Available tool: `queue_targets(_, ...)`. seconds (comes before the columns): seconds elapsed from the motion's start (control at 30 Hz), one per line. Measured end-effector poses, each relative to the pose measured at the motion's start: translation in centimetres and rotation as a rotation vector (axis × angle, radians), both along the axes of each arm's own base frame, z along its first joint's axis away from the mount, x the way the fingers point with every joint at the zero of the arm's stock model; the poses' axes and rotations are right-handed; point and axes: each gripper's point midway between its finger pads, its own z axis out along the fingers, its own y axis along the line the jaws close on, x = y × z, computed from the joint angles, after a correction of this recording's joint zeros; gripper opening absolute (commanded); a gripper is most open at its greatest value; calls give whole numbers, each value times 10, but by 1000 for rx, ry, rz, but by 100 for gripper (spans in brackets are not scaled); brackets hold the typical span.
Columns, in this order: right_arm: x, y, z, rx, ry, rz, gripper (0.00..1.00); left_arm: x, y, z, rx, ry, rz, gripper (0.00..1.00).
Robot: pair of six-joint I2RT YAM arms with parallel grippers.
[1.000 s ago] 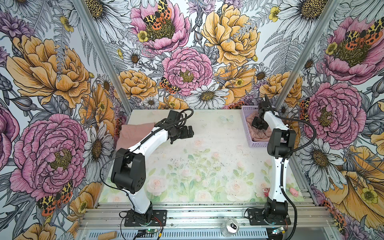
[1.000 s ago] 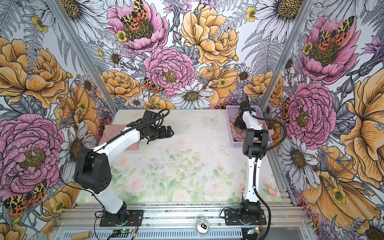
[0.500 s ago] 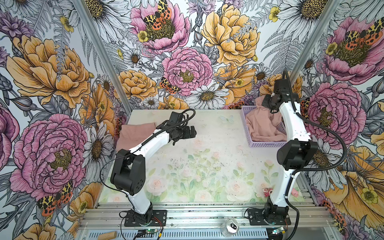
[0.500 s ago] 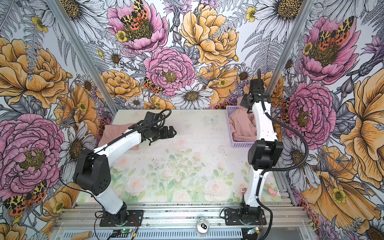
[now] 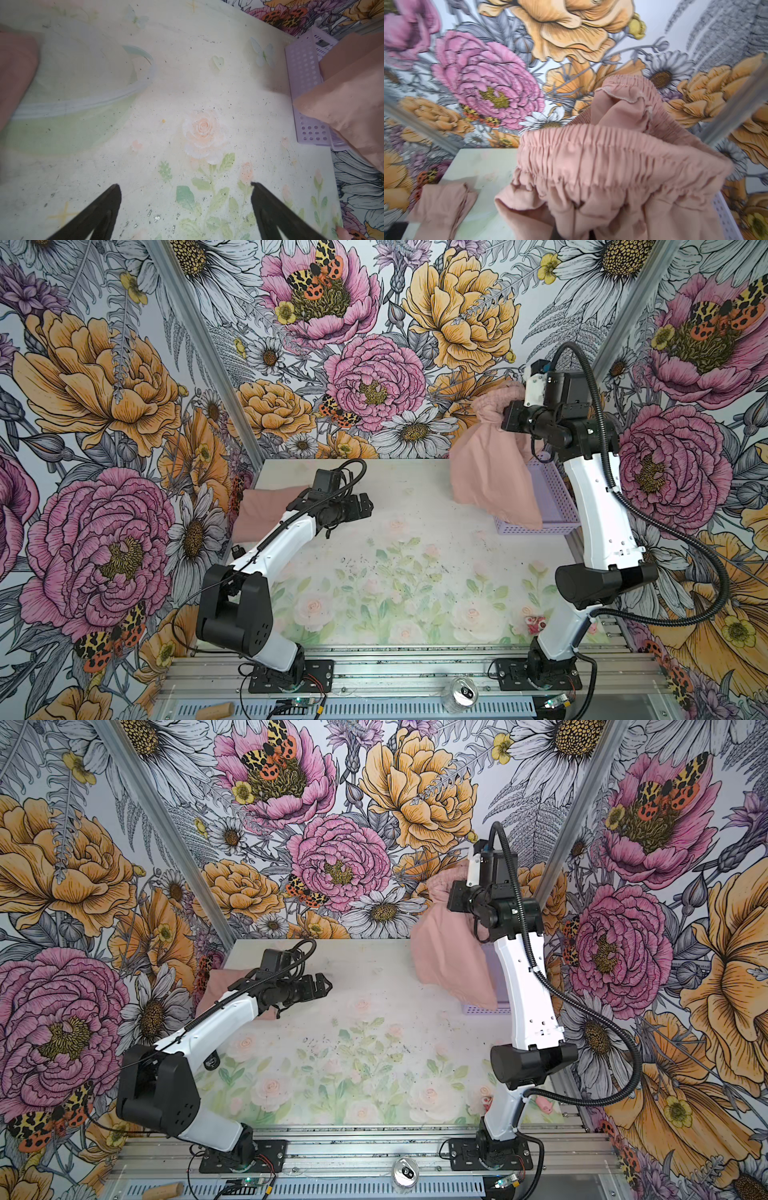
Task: Fold and stack the mixed laundry pile
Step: 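Lift the pink pants from the basket with the right gripper onto the table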
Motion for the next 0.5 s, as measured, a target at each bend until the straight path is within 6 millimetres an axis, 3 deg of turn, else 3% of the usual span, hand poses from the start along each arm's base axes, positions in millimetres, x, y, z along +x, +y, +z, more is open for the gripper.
queue_targets(0.13,-32,55,20,6,-52,202,0,-9,27,19,-14,-52,58,99)
queue_targets(0.23,-53,99,16,-19,-51,358,0,-17,49,33,-24,-93,108,99)
queue_targets(0.33,-75,140,-17,-74,20,509,0,-24,68,50,-32,-139,154,99)
queue_targets(0.47,-102,183,-95,-166,211,668,0,-36,80,71,-38,-196,184,99)
queue_targets(0.5,-107,192,-116,-191,266,699,14,-39,82,76,-40,-208,187,99)
